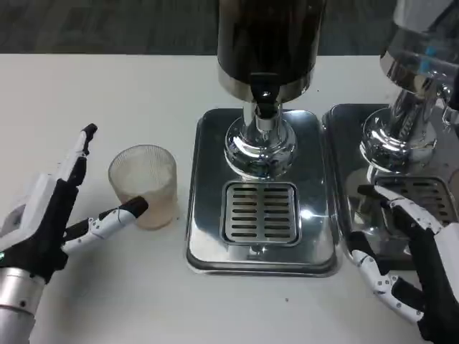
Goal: Grasp the cup under the faucet to collect the drink, then remove the cup.
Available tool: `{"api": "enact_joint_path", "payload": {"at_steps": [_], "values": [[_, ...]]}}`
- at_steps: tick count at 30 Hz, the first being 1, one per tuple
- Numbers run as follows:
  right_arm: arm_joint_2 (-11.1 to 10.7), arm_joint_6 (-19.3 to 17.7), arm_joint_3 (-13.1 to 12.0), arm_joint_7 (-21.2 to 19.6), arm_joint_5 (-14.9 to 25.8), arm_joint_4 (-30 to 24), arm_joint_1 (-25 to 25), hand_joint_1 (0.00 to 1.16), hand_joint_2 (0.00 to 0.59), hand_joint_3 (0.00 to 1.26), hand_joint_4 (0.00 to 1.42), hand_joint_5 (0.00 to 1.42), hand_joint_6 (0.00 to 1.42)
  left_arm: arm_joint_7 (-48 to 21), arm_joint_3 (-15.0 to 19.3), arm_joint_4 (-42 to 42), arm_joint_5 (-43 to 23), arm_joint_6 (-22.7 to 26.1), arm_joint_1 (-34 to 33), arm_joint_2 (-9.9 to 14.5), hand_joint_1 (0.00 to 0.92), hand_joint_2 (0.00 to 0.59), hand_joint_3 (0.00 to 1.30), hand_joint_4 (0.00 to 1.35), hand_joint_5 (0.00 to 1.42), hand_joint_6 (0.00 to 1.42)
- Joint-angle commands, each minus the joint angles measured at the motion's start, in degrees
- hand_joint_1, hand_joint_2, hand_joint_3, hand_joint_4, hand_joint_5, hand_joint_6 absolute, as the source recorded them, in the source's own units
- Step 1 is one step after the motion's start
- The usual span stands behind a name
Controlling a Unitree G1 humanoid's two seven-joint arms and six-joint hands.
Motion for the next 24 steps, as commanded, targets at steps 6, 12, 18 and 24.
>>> {"api": "enact_joint_path", "payload": {"at_steps": [6,12,18,24], "values": [[-0.2,-0.8,-1.5,0.6,1.2,-1.0,1.2,0.37,0.414,0.27,0.25,0.28,0.41,-3.7,-3.1,6.0,-0.9,-1.9,-4.3,1.0,0.106,0.021,0.00,0.00,0.09,0.09],[0.3,-0.9,-1.4,0.4,1.0,-0.9,1.4,0.37,0.414,0.27,0.25,0.28,0.41,-6.4,-4.7,9.0,-1.0,-1.7,-6.8,1.2,0.112,0.021,0.00,0.00,0.09,0.09],[0.7,-0.8,-1.3,0.1,0.8,-1.2,1.9,0.37,0.414,0.27,0.26,0.29,0.41,-7.7,-5.4,10.6,-1.7,-0.9,-8.1,1.0,0.118,0.020,0.00,0.00,0.09,0.10],[0.9,-0.7,-1.5,0.0,0.8,-1.6,2.5,0.37,0.411,0.27,0.26,0.29,0.41,-7.9,-5.7,11.2,-2.7,-0.1,-8.8,0.4,0.115,0.020,0.00,0.00,0.10,0.10]]}}
